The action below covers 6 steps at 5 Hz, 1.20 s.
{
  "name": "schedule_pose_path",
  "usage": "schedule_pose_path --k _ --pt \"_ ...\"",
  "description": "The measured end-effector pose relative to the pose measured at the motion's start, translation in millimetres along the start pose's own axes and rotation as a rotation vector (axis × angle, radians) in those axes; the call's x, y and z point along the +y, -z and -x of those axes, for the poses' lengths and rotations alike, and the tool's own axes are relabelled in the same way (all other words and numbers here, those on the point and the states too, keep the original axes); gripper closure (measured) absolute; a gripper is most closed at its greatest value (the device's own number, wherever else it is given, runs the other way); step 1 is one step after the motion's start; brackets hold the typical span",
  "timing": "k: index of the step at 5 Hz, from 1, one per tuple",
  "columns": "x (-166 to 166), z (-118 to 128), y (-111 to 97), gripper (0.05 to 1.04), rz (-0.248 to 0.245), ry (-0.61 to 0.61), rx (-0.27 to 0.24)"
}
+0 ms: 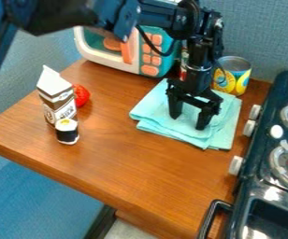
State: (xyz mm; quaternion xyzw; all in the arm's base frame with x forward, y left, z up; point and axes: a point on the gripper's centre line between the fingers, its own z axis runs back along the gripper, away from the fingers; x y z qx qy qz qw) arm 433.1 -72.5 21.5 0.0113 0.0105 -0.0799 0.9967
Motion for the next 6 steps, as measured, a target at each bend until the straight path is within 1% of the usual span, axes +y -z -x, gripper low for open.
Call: schedule_pose_path --k 1,2,3,4,5,6 --pt "2.6 13.4 -9.2 0.083 -0.005 -0.01 -0.006" --pt "2.8 10.8 -24.7 0.083 -0.004 -0.013 -0.057" --pt "2.9 18.4 -36.2 0.083 -0.003 0.009 -0.067" --pt "3.2 32.2 -65.8 0.083 -0.002 0.044 -0.1" --pt "4.8 57.6 -90.7 0.083 -0.008 0.073 -0.064" --pt "3.7 75.3 -97.6 0.083 0.011 0.085 0.018"
